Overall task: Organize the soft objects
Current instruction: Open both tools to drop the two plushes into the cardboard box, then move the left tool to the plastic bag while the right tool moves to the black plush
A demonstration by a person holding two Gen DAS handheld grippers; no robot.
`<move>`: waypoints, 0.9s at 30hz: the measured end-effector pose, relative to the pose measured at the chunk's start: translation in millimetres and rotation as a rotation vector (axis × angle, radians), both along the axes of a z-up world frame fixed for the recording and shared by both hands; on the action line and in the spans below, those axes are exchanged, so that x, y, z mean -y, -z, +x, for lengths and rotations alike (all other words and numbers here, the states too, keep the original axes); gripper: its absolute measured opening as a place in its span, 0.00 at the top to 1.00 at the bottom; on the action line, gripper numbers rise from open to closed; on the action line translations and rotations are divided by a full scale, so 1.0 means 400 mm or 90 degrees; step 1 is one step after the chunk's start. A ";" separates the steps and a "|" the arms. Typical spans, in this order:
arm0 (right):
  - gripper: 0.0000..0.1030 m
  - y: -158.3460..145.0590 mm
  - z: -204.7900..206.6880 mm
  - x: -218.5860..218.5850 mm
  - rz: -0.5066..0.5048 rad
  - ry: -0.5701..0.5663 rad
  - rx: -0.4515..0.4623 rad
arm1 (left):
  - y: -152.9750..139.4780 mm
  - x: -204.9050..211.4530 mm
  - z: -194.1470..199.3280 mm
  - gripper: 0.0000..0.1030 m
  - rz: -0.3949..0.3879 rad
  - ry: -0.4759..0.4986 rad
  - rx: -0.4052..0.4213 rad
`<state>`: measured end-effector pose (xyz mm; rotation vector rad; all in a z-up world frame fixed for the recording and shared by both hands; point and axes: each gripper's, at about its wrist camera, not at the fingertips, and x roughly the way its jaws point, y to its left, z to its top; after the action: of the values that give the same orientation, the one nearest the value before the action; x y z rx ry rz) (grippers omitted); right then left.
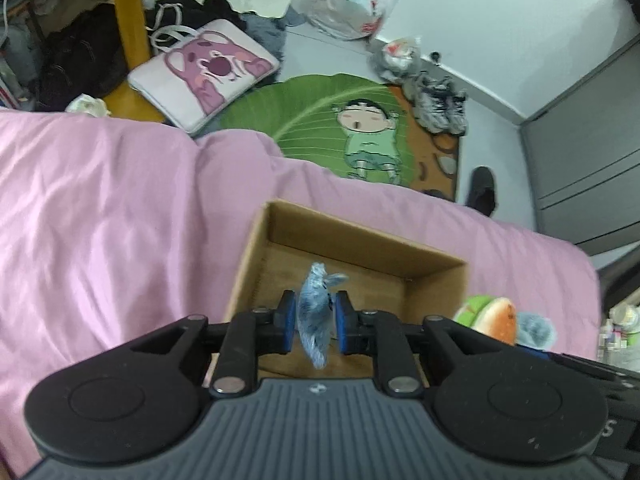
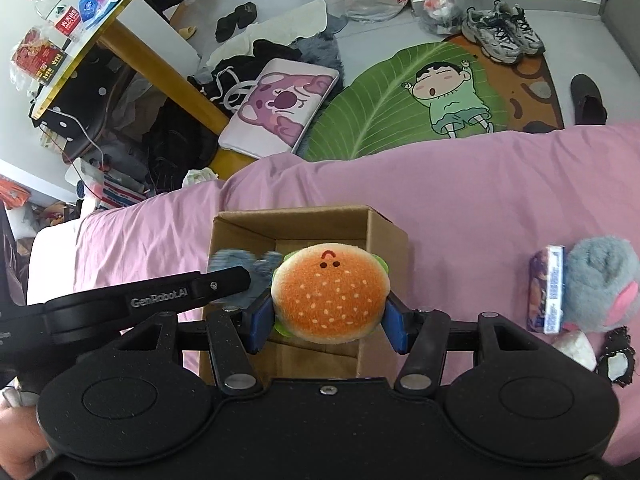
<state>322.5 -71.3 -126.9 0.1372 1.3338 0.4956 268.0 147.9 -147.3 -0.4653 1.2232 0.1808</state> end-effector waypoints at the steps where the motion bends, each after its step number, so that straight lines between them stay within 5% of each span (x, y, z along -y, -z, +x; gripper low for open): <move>1: 0.47 0.001 0.004 -0.005 0.001 0.000 -0.002 | 0.002 -0.005 0.002 0.79 0.004 -0.003 -0.007; 8: 0.47 0.002 0.021 -0.027 0.010 0.002 -0.004 | -0.035 -0.039 -0.012 0.49 -0.014 -0.029 0.003; 14: 0.28 -0.012 0.021 -0.022 0.054 0.019 -0.010 | -0.085 -0.063 -0.051 0.27 -0.011 -0.066 0.015; 27: 0.11 -0.062 -0.070 0.101 0.035 0.033 0.029 | -0.137 0.004 -0.160 0.08 0.012 -0.059 0.026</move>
<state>294.4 -111.6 -102.2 0.2039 1.2694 0.4888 204.0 146.3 -92.5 -0.5075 1.1605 0.2607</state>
